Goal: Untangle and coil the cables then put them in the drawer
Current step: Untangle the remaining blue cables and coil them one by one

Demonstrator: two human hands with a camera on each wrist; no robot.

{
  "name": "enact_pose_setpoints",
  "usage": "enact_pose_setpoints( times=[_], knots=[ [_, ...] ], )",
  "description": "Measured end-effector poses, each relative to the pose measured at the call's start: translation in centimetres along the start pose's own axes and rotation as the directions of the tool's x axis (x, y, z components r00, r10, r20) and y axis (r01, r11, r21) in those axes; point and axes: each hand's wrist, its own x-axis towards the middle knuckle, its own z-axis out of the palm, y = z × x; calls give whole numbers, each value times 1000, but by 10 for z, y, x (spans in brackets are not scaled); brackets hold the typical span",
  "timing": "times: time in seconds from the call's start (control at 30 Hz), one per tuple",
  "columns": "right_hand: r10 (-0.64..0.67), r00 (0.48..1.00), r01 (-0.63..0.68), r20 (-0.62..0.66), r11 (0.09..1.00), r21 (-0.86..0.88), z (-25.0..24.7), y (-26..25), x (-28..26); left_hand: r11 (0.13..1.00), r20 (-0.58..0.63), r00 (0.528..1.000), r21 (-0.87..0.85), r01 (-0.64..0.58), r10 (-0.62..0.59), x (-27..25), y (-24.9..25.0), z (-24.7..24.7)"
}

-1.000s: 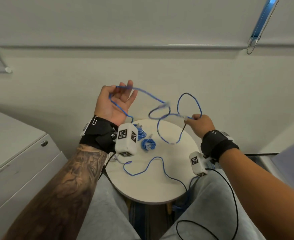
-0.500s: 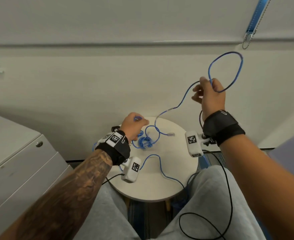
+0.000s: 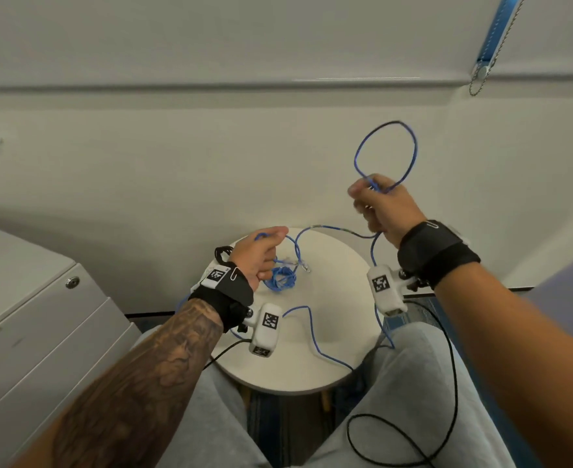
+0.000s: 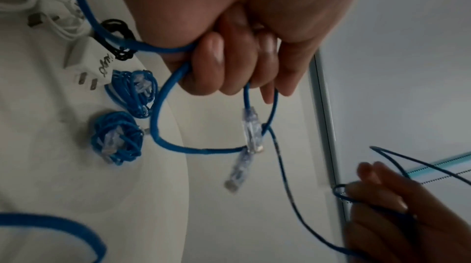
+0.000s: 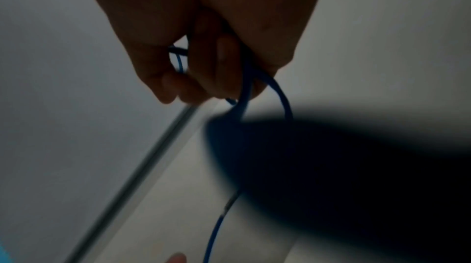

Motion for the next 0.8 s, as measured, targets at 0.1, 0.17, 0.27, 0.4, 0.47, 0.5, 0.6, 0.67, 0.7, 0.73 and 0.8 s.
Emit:
enact_pose_setpoints(
  times=[0.1,0.17,0.27,0.4,0.47,0.5,0.6,0.67,0.7,0.73,0.8],
  knots=[
    [8,994,11,113,986,-165,15,3,-8,1000,68,998,-30,3,-1,-4,5,4],
    [0,987,52,160,945,-321,24,8,-8,995,120,993,-103,17,-5,-5,9,9],
    [109,946,84,304,826,-557,34,20,-7,972,141,990,-233,37,-4,-8,18,12],
    [417,796,-30,439,751,-660,35,28,-14,936,99,994,-351,3,34,-8,27,8],
    [433,758,-53,487,786,-616,34,29,-18,915,59,997,-402,-18,45,-8,31,5],
    [410,777,-12,478,769,-640,32,31,-18,902,35,998,-430,-31,51,-8,33,2],
    [306,883,93,357,631,-770,24,39,-8,862,-10,997,-501,-71,77,-7,40,-3],
    [273,941,11,200,566,-824,14,45,3,845,-16,995,-528,-92,98,-9,45,-7],
    [271,955,-49,118,538,-841,8,48,9,836,-20,994,-539,-101,107,-10,49,-10],
    [279,959,-104,55,526,-844,1,47,12,829,-24,993,-548,-111,117,-11,51,-13],
    [285,958,-184,-10,591,-786,-7,44,16,849,-13,992,-516,-115,126,-13,56,-20]
  ],
)
